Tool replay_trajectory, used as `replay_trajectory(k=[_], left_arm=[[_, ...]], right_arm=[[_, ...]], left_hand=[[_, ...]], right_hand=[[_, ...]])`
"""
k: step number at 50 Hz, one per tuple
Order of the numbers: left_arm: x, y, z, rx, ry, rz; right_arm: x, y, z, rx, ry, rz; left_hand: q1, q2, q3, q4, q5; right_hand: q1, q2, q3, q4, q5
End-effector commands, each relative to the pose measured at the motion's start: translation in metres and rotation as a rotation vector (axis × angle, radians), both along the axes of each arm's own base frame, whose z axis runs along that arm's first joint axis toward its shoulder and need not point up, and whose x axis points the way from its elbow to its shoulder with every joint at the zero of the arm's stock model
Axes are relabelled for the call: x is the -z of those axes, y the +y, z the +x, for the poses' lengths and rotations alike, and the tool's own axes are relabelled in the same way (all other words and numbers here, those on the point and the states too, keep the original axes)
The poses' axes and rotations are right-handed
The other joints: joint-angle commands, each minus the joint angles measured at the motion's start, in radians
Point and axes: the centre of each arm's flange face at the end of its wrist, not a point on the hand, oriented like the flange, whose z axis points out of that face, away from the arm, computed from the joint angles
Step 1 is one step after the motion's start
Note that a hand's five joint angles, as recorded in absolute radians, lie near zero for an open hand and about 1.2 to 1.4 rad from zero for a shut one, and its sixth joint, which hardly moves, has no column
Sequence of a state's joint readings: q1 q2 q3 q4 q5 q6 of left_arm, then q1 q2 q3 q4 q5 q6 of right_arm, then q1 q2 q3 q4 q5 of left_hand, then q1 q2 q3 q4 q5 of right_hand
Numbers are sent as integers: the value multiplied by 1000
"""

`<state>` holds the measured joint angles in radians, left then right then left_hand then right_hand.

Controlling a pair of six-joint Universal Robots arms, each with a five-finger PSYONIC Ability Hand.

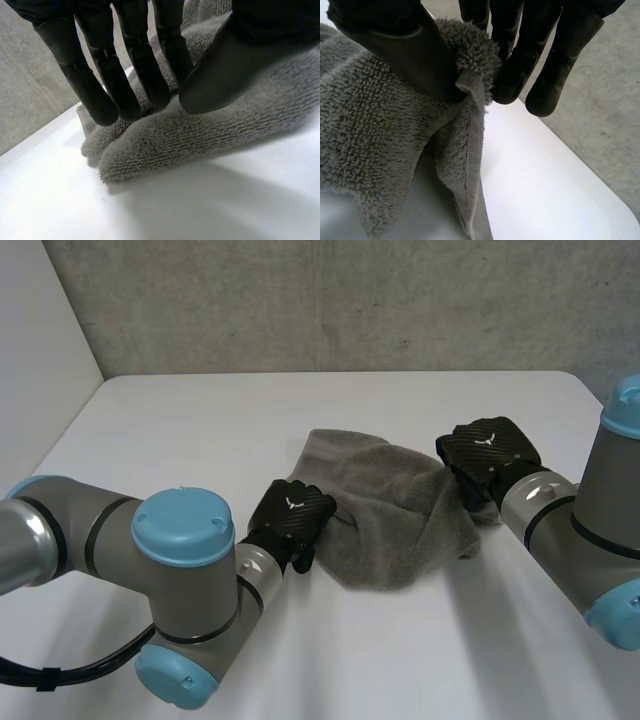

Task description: Fold the towel.

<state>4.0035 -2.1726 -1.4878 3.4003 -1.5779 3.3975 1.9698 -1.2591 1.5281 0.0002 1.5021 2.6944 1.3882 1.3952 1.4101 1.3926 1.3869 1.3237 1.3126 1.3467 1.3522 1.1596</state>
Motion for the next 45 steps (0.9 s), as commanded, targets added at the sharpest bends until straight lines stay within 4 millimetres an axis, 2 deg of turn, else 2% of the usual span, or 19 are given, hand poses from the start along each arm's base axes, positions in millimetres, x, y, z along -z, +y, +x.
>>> replay_trajectory(k=[1,7,11,14,16,17,18,20,26,28,39,45], left_arm=[[-24,25,2,-7,75,82],[-27,24,-1,-15,80,69],[-24,22,0,-25,78,75],[-21,19,4,-37,72,82],[-20,20,4,-32,68,86],[-18,21,4,-31,65,90],[-18,21,4,-31,65,90],[-15,21,4,-29,61,90],[-7,20,-2,-16,53,94],[-4,17,-8,-10,55,92],[19,-2,-27,2,39,83],[28,-5,-32,21,-4,52]], right_arm=[[-8,17,12,-96,-41,50],[-14,16,12,-93,-45,30],[-22,11,9,-80,-41,2],[-20,10,8,-83,-17,-4],[-20,10,8,-86,-3,-8],[-19,10,7,-86,8,-11],[-19,10,7,-86,8,-11],[-19,8,4,-77,19,-19],[-23,1,-4,-46,15,-28],[-23,2,-6,-41,12,-23],[-11,14,-8,-58,22,22],[-5,16,-9,-58,28,36]], left_hand=[[8,1,-14,4,-165],[8,1,-14,4,-165],[8,1,-14,4,-165],[8,1,-14,4,-165],[-59,-66,-81,-63,-232],[-190,-197,-212,-194,-363],[-191,-198,-213,-196,-364],[-466,-473,-488,-470,-639],[-599,-606,-621,-604,-773],[-713,-720,-735,-718,-887],[-770,-777,-791,-774,-943],[-772,-780,-794,-777,-946]], right_hand=[[73,84,50,44,62],[73,84,50,44,62],[73,84,50,44,62],[73,84,50,44,62],[73,84,50,44,62],[73,84,50,44,62],[73,84,50,44,62],[73,84,50,44,62],[73,84,50,44,62],[73,84,50,44,62],[73,84,50,44,62],[73,84,50,44,62]])
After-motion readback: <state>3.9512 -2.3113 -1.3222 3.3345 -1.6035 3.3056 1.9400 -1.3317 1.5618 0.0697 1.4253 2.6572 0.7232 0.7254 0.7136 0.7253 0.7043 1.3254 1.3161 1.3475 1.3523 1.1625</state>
